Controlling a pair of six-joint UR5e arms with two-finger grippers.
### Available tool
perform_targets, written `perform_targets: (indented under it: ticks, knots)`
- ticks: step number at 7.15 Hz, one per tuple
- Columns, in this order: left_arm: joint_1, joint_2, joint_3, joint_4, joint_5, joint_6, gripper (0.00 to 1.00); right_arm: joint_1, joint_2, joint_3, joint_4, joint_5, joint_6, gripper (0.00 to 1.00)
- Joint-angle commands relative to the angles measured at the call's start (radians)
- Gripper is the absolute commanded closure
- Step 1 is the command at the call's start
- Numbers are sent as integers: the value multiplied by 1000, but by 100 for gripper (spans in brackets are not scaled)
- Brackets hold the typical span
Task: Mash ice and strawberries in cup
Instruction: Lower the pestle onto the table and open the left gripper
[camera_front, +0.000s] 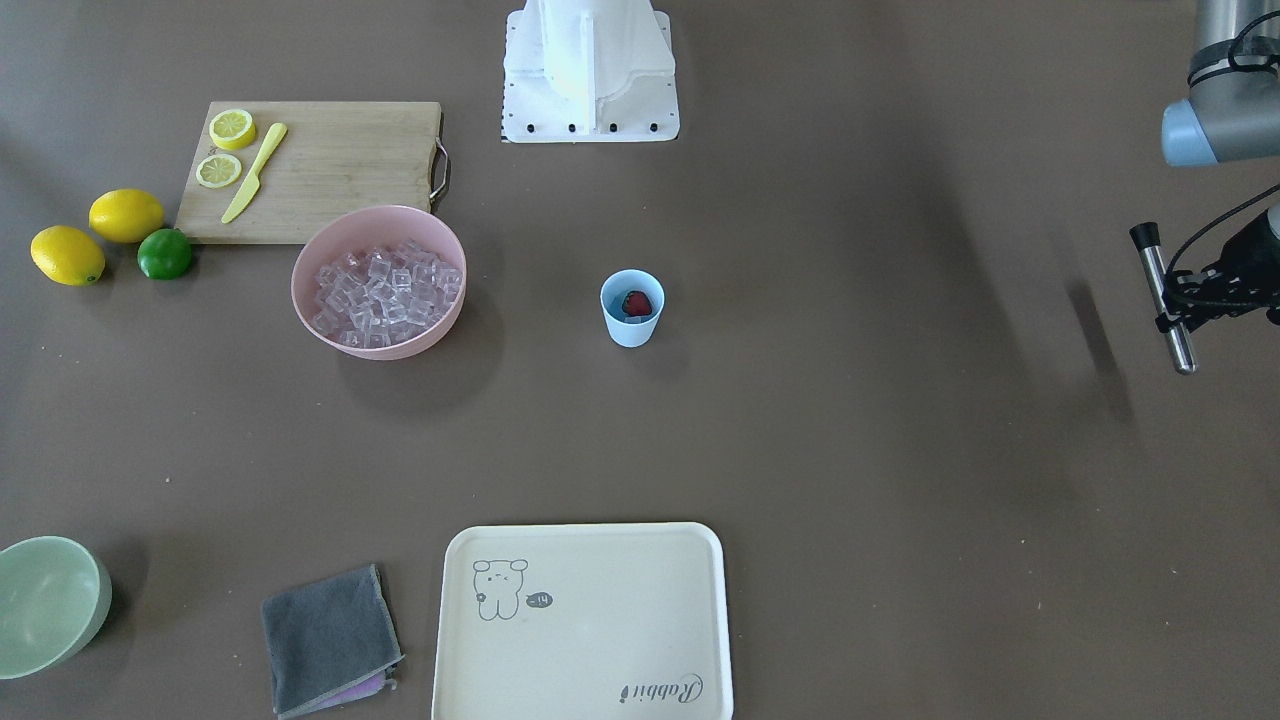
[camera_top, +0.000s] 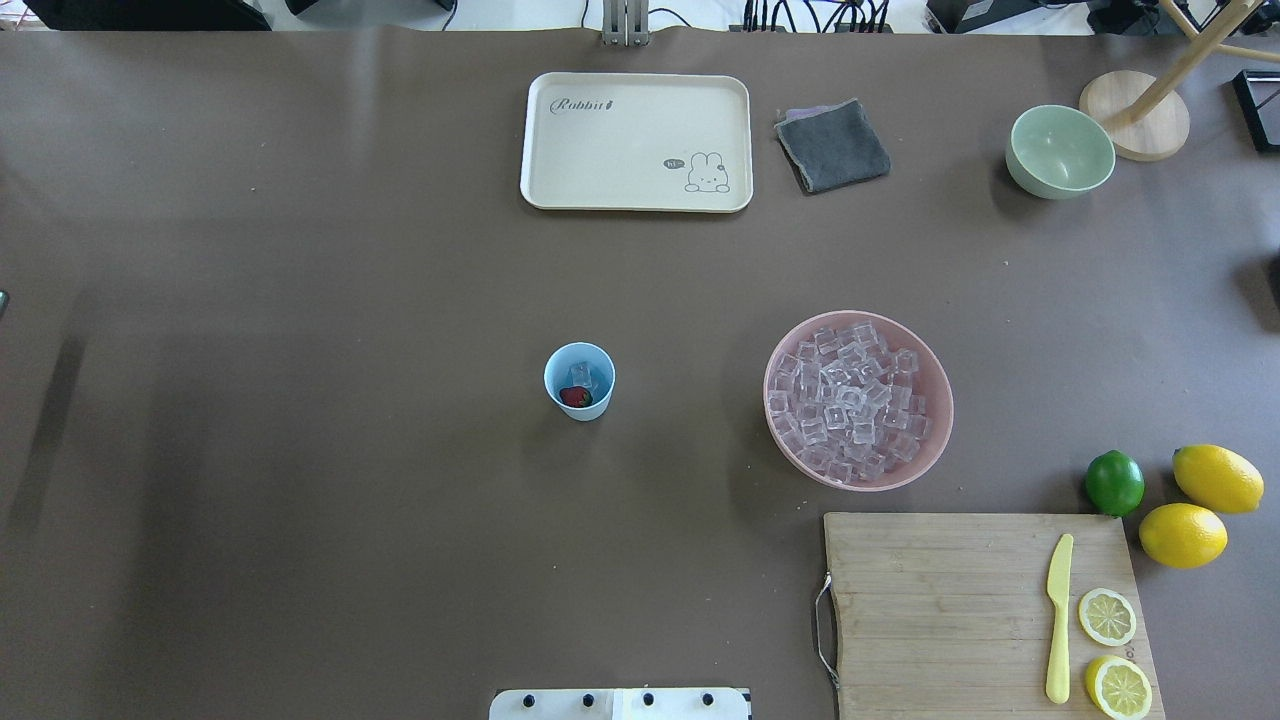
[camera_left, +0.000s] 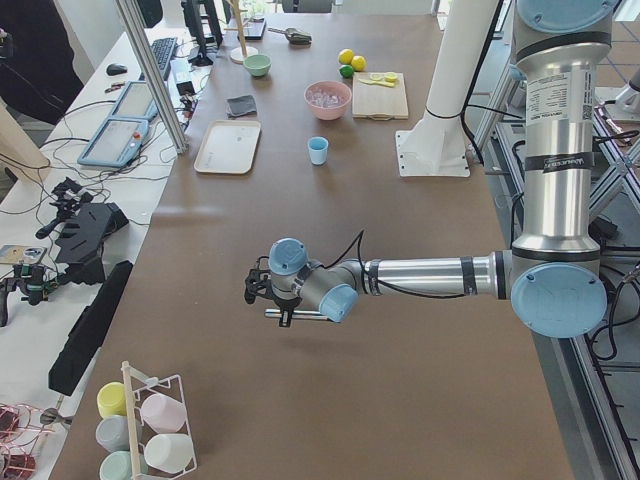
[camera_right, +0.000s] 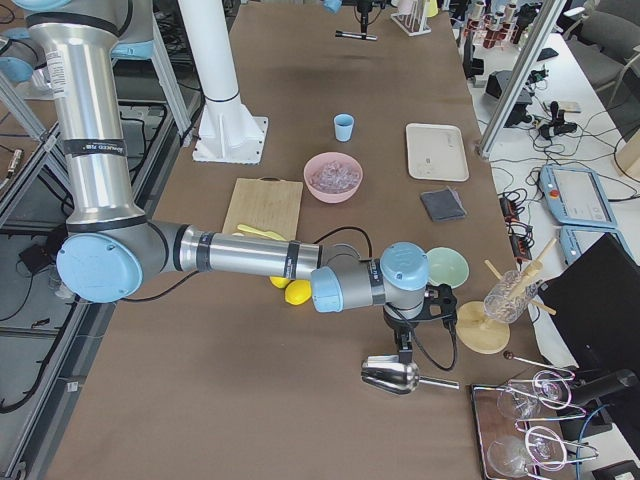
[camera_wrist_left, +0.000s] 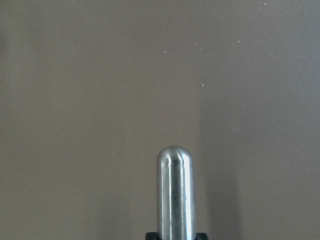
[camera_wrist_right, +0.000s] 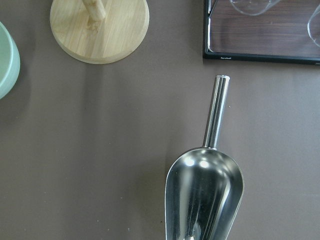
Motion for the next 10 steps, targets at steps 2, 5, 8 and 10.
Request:
perform_targets:
  ticks: [2,5,8,10]
  knots:
    - [62,7,19,-85,14,-86,100,0,4,-4,-1,0,0,0]
    - [93,11,8,-89,20,-91,1,0,4,-5,-1,0,0,0]
    - [93,7,3,-169,96,-66,1,-1,4,-4,-4,3,-1,0]
    - [64,-5,11,-185,109,-5,1,-1,1,-1,-4,11,-3,0]
